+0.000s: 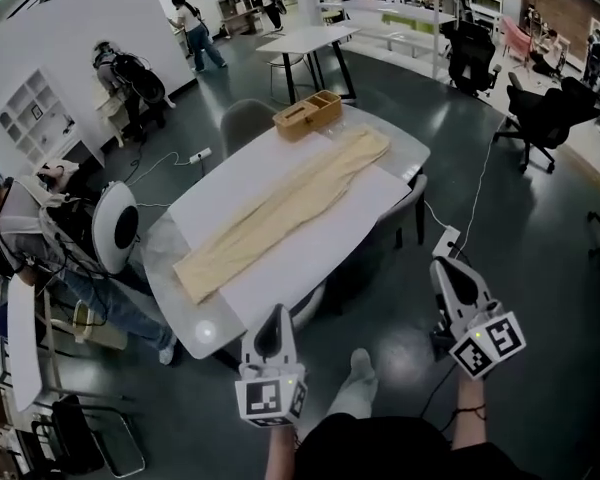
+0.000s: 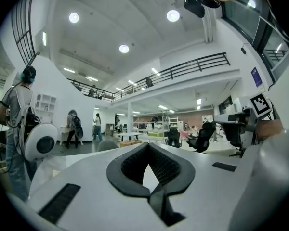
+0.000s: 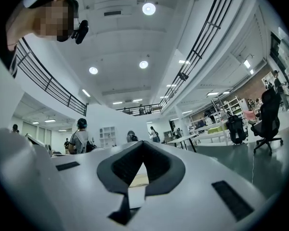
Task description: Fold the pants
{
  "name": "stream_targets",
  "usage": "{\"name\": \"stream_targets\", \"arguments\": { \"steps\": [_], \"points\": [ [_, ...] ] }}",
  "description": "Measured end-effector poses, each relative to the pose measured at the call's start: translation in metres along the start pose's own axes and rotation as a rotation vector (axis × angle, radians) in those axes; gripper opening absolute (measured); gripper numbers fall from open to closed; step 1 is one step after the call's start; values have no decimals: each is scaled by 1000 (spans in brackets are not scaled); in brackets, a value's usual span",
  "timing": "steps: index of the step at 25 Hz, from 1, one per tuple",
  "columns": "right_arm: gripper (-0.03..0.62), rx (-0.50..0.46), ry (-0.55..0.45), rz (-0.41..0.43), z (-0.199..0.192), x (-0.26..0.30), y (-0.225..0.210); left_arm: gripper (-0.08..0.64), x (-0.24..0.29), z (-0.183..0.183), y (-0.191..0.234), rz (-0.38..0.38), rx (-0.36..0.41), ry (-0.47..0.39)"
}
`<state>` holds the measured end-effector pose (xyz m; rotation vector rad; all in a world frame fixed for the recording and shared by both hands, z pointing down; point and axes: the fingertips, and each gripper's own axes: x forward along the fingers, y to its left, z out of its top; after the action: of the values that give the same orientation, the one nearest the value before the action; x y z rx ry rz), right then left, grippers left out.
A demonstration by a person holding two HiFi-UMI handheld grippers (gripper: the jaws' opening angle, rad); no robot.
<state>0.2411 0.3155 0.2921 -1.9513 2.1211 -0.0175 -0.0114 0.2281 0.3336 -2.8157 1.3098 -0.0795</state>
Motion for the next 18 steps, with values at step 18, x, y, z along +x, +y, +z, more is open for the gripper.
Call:
{"name": "stream_targets", "arguments": {
  "steps": [18],
  "points": [
    [14,3,67,7,-24,171,-108,14,218,-14,17,-81,-68,18]
  ]
}}
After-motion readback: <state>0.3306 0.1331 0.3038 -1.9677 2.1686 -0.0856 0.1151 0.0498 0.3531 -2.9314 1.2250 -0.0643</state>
